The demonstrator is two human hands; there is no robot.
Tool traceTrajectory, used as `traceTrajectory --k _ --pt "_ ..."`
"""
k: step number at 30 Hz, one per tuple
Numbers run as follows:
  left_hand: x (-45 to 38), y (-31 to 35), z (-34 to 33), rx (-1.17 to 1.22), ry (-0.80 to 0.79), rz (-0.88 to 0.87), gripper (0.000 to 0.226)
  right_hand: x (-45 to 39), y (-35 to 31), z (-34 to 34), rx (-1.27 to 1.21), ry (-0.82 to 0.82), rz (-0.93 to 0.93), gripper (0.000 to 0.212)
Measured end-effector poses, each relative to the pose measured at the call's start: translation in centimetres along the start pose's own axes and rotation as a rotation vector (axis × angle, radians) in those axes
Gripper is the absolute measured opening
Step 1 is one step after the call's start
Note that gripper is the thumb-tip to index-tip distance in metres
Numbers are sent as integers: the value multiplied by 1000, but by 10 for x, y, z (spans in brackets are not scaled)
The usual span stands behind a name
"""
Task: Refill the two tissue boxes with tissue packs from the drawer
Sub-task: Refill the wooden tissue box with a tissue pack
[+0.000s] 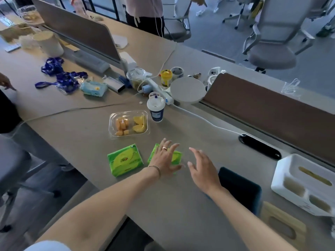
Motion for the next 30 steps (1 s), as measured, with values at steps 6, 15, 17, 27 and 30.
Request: traceTrajectory --k 6,15,17,27,30 --pt "-20 -53 -11 -128 -239 29 135 -16 -16 -18 -4 -46 -41 53" --pt "-27 -59 -15 -171 -250 -37 113 -14 -14 -18 -5 -30 -99 52" --pt "-25 -59 -14 -144 -232 -23 112 -11 -14 -17 -7 -23 -93 54" --pt "7 -1 31 -93 -51 -74 104 10 -11 2 163 -30 77 97" --pt "17 36 36 -146 -42 -173 103 21 -4 19 253 -29 132 109"
Point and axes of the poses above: each hand's wrist, its own x-axis away from the middle knuckle, its own z-axis out of the back of the hand, y = z × x, the point moved 5 cm from there along -x, towards the middle knuckle, and after that the axes turned 1 degree about y, right-handed, at the moved point
